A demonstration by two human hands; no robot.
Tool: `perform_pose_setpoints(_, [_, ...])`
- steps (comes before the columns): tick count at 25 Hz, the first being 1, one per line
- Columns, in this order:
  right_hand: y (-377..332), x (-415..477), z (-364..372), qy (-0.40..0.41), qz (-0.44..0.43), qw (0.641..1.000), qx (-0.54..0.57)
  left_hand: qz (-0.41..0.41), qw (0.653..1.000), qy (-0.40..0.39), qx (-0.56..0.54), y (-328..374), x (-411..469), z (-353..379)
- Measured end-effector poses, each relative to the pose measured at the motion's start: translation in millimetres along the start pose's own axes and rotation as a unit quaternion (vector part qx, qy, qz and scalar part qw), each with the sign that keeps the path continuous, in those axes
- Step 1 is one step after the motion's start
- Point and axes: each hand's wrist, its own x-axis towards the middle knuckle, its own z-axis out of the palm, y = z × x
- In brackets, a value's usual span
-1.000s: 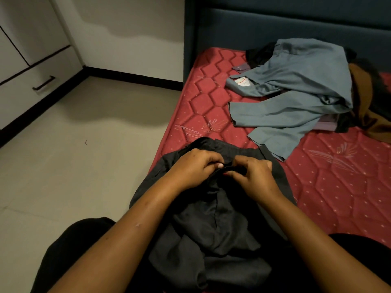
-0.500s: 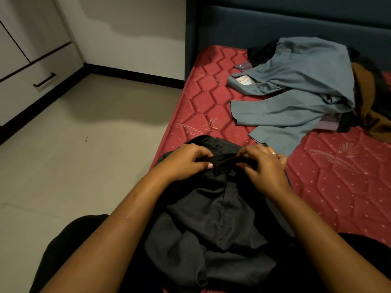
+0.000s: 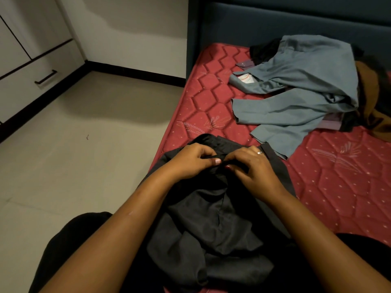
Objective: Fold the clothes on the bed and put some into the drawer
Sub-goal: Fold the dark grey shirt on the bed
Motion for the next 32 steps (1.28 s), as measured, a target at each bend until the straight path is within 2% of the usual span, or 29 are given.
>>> perform_pose_setpoints(3, [-3,0,4,0.014,0.002,1.0,0.001,-0.001,0.999,0.009,0.031,3,0,-1])
perform_pose_setpoints(7, [-5,2,8,0.023,0.025,0.999,0.02,0.017,0.988,0.034,0.149,14,-2,5])
perform_pose_setpoints(12, [-1,5,0,-0.039,0.072,0.994,0.074,0.058,0.966,0.029,0.251,16,-4,7])
perform_pose_setpoints(19, [8,5,-1,-0.066,0.106,0.991,0.039,0.106,0.955,0.037,0.276,17,-6,7])
perform_pose_setpoints(22, [6,5,-3,-0.071,0.108,0.991,0.021,0.095,0.954,0.034,0.281,16,-4,3])
perform_pose_setpoints(27, [9,1,-8,-0.067,0.122,0.99,-0.011,0.065,0.975,-0.008,0.212,21,-6,-2])
perform_pose_setpoints(30, [19,-1,-7,-0.155,0.147,0.971,-0.106,0.082,0.971,0.01,0.225,26,-13,-11])
perform_pose_setpoints(32, [29,-4,-8,-0.201,0.167,0.959,-0.107,0.078,0.963,0.031,0.258,25,-21,-18])
